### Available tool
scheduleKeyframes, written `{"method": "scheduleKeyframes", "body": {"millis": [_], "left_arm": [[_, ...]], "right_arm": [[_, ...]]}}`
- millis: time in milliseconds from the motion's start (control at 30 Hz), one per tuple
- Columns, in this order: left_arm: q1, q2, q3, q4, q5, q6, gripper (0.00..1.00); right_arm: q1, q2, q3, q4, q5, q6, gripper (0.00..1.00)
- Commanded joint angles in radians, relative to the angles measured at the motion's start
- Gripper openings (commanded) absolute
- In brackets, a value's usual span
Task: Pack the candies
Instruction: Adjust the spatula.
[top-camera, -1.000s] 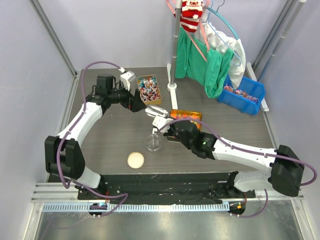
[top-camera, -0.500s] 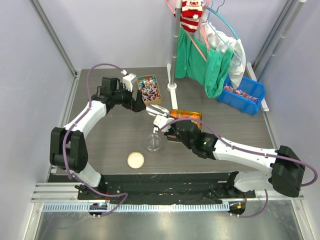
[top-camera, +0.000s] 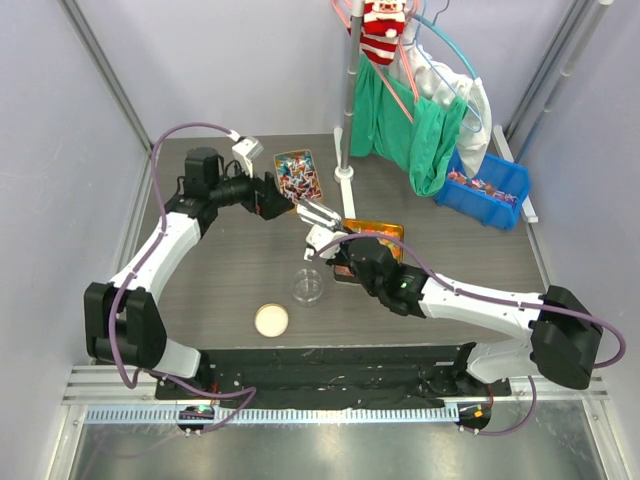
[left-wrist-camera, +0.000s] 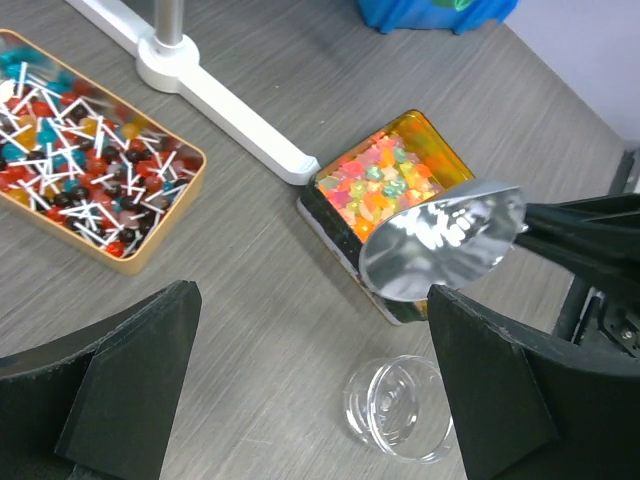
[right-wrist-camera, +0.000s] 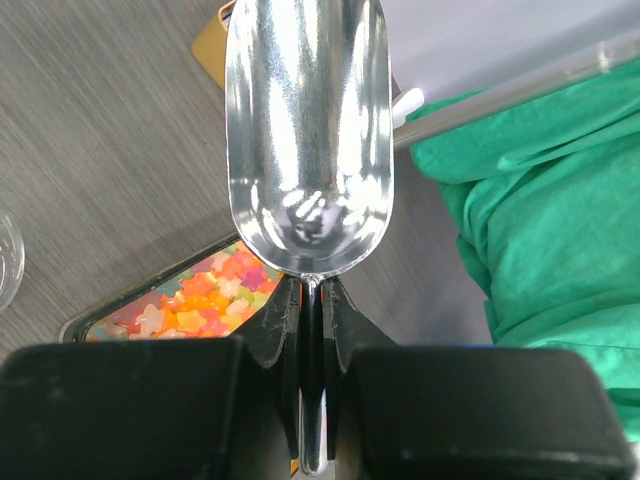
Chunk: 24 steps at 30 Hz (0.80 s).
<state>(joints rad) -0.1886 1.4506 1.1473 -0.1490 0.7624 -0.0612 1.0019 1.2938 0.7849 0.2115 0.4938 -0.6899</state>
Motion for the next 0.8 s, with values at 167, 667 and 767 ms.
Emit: {"method": "scheduleKeyframes", "body": {"millis": [167,667,767], "left_arm": [[-0.054,0.044,-0.023,0.052,-0.085,0.017,1.00],[-0.094,0.108,0.003,-0.006,-0.287,0.078,1.00],[-0.083,0.077,0.005,0.008,-0.298,0.066,1.00]], "right_arm": [[0.047,-0.002,0.019,0.074,0.017,0.000,0.01],[0.050,-0.047,0.014,0.054,-0.011,0.009,0.01],[0.049,-0.045,0.011,0.057,-0.003,0.003,0.01]]}}
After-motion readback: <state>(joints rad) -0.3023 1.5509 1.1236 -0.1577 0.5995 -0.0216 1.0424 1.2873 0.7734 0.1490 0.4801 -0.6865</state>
